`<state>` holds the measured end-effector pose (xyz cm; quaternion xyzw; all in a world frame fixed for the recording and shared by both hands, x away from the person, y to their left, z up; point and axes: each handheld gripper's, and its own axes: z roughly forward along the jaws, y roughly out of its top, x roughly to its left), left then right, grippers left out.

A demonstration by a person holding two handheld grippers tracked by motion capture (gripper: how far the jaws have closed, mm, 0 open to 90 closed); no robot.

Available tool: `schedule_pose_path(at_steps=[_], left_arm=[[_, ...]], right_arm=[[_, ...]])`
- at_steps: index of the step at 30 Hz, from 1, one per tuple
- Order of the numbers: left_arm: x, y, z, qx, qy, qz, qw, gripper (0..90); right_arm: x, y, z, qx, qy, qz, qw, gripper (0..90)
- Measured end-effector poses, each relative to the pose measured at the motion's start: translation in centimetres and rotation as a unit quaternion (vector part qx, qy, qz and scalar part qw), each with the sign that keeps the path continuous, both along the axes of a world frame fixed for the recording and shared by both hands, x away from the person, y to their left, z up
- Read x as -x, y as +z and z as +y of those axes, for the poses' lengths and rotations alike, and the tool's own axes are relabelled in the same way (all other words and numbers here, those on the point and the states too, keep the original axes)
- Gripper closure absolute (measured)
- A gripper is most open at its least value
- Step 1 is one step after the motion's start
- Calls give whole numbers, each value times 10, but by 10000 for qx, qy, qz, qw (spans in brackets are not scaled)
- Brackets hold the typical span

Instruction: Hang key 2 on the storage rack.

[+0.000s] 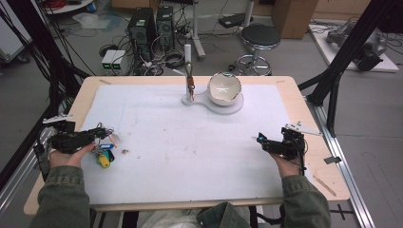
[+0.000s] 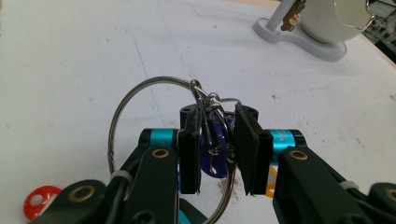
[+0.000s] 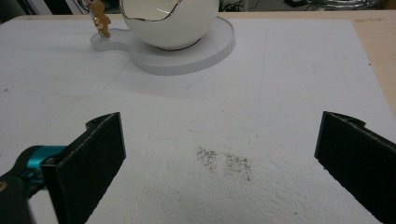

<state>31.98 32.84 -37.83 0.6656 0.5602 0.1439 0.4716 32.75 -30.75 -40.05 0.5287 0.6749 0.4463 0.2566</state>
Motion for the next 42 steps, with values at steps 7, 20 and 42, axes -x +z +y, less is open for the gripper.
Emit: schedule_pose_path(at_steps=[7,20,42], left_arm=[[-2,5,2,172,-78,-55,9998,718],[-19,36,-5,45,-113,-211,9997,718],[-42,69,-29,173,-165,-464,9986,718]], right_arm=[[0,0,1,-1,5,3,10000,10],[0,0,0,-24,-12,14,10000,10],[0,0,0,-23,-3,6,10000,10]])
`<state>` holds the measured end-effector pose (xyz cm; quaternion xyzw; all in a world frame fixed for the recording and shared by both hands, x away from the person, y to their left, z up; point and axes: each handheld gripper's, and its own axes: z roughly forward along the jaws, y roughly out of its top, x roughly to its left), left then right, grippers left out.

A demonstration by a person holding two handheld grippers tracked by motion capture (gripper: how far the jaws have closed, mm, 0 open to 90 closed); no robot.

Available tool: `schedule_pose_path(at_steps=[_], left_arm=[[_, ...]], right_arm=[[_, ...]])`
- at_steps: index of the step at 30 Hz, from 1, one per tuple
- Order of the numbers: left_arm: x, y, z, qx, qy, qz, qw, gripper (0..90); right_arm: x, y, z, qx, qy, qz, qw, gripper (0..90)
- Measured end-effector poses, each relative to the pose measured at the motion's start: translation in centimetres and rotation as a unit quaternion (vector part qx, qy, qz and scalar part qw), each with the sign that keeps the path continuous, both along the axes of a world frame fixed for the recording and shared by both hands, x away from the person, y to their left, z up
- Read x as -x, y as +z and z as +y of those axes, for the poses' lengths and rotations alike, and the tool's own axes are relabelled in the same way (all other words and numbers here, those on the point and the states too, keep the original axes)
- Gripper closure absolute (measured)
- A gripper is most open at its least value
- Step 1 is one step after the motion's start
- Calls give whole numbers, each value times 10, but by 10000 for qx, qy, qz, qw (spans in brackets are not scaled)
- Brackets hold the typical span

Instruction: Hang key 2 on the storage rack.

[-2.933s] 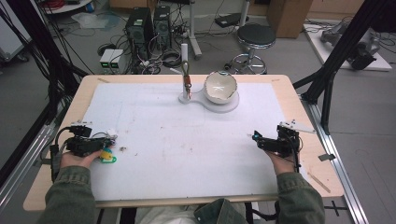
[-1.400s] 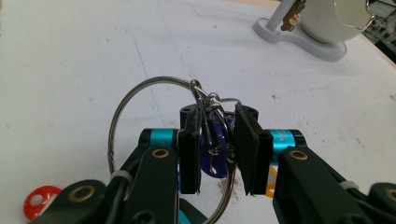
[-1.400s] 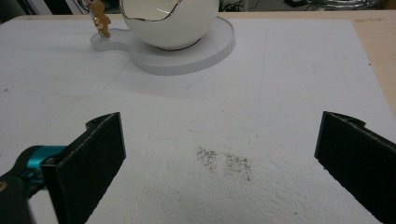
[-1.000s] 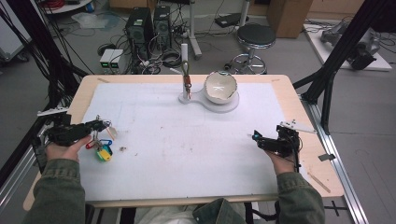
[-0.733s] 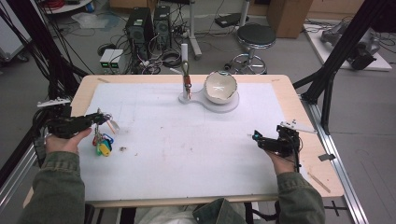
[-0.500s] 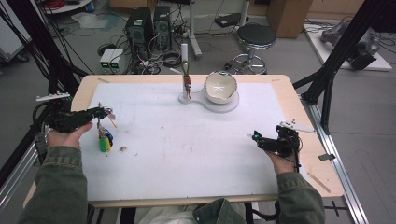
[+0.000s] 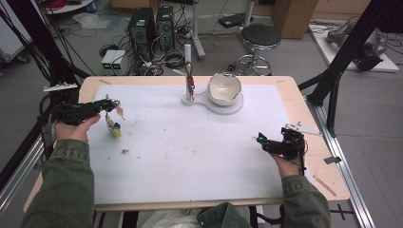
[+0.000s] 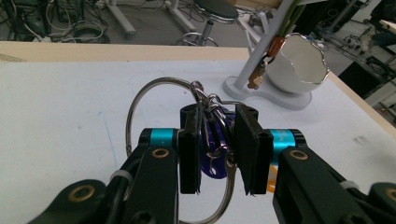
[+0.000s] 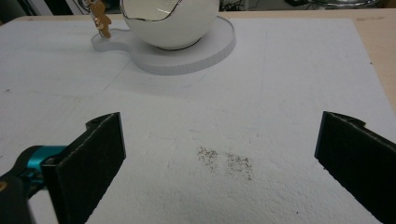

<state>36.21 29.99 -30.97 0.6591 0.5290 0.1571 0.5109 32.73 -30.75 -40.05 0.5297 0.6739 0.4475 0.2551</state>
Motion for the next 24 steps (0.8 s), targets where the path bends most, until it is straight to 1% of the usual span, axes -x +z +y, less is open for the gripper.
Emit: schedule_pose_path(at_steps=[3,6,12,13,14,17,19,21,22,23,24], left_arm=[[-5,5,-5,-89,-38,-24,10000,718],[-10,9,-11,-282,-24,-37,9996,719],[-22,20,-17,-434,-32,-26,9991,728],[-24,22,-17,-411,-48,-23,9991,739],[-25,24,-18,-406,-31,-51,9992,781],[-29,30,-18,-279,-49,-134,9995,797],[-32,30,-20,-273,-74,-126,9995,800],[-36,26,-23,-334,-118,-43,9994,806],[-38,25,-24,-310,-153,-19,9994,808],[-40,24,-25,-250,-180,-41,9995,809],[-40,25,-25,-179,-179,-87,9996,836]], right_arm=[[0,0,-1,-21,-5,-24,10000,10],[1,1,-1,-20,-19,-75,10000,10],[2,2,-1,-28,-45,-138,9999,10],[3,2,-1,-35,-69,-122,9999,10],[3,2,-1,-42,-71,-137,9999,10],[3,3,-1,-38,-98,-161,9998,9],[3,3,-1,-31,-98,-163,9998,10],[3,2,-1,-25,-82,-149,9999,9],[3,2,-1,-27,-83,-147,9999,9],[3,2,-1,-24,-87,-153,9998,10],[3,2,-1,-21,-88,-148,9998,10]])
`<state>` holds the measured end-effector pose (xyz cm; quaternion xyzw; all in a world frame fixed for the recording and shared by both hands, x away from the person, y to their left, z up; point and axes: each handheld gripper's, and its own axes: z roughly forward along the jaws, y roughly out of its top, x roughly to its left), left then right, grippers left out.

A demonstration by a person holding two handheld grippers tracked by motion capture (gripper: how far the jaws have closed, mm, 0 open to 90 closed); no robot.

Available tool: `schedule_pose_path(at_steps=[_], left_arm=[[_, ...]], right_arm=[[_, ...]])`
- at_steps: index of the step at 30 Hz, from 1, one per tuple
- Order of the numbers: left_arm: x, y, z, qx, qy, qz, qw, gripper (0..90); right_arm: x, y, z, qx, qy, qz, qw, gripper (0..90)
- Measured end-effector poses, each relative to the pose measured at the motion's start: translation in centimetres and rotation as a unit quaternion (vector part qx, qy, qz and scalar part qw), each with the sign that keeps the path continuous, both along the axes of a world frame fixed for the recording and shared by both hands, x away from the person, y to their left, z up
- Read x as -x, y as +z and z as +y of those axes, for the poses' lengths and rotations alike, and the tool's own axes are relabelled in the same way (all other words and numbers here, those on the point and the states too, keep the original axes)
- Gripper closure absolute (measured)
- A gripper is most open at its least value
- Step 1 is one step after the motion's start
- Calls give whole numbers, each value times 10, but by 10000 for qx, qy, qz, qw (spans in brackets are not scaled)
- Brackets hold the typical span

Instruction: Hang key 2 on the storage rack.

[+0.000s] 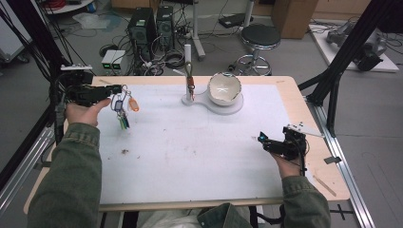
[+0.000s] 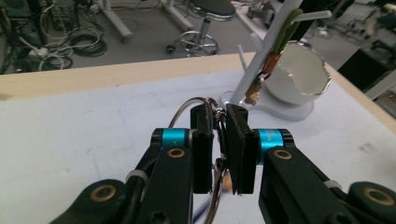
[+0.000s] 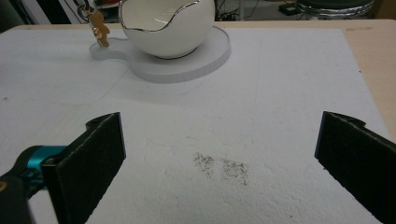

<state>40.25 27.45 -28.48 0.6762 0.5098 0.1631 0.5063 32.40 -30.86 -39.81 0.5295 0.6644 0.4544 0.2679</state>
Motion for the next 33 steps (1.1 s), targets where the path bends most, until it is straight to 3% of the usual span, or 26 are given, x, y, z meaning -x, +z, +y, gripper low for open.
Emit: schedule_pose_path(at_steps=[13,33], left_arm=[[-15,15,-19,-53,-38,-133,9999,851],[-44,19,-61,-204,-133,-120,9996,865]], right_arm=[[1,0,-2,-41,-44,-13,10000,9],[3,1,-4,-101,-87,-25,9999,9]])
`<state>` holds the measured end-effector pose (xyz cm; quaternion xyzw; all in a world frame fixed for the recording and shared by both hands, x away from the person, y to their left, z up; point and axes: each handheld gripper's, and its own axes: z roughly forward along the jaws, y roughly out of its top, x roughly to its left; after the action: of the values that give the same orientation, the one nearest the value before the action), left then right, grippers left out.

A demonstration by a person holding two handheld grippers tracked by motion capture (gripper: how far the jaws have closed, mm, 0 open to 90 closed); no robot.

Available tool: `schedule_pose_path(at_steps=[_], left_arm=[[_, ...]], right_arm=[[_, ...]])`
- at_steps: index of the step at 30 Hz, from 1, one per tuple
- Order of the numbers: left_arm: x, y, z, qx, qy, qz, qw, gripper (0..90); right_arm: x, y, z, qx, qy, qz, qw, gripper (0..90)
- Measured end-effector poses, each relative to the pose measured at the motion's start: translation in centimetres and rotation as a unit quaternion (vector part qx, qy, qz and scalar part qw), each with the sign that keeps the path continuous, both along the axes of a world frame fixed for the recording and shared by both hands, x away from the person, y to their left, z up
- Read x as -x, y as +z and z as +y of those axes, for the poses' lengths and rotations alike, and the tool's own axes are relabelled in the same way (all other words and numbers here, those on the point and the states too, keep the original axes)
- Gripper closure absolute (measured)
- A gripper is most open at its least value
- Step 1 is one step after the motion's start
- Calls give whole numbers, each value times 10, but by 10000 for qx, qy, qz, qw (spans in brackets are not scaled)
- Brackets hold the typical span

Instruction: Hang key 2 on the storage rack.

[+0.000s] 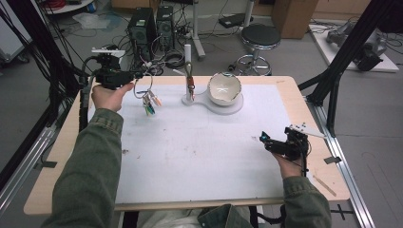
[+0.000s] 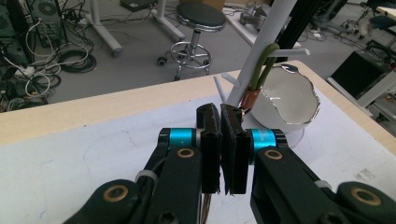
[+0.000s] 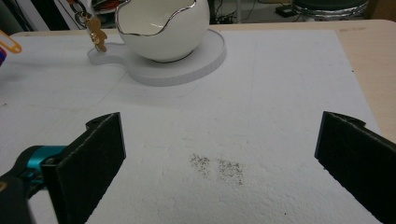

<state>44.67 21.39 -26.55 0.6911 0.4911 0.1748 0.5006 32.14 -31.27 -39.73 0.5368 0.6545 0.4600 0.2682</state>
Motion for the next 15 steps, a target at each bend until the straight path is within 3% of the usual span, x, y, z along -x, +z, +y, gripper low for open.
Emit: schedule_pose_path(at_steps=[15], left_arm=[[-21,3,-25,-24,-18,-48,10000,865]], right_arm=[[2,0,-4,-99,-61,-10,9999,10]])
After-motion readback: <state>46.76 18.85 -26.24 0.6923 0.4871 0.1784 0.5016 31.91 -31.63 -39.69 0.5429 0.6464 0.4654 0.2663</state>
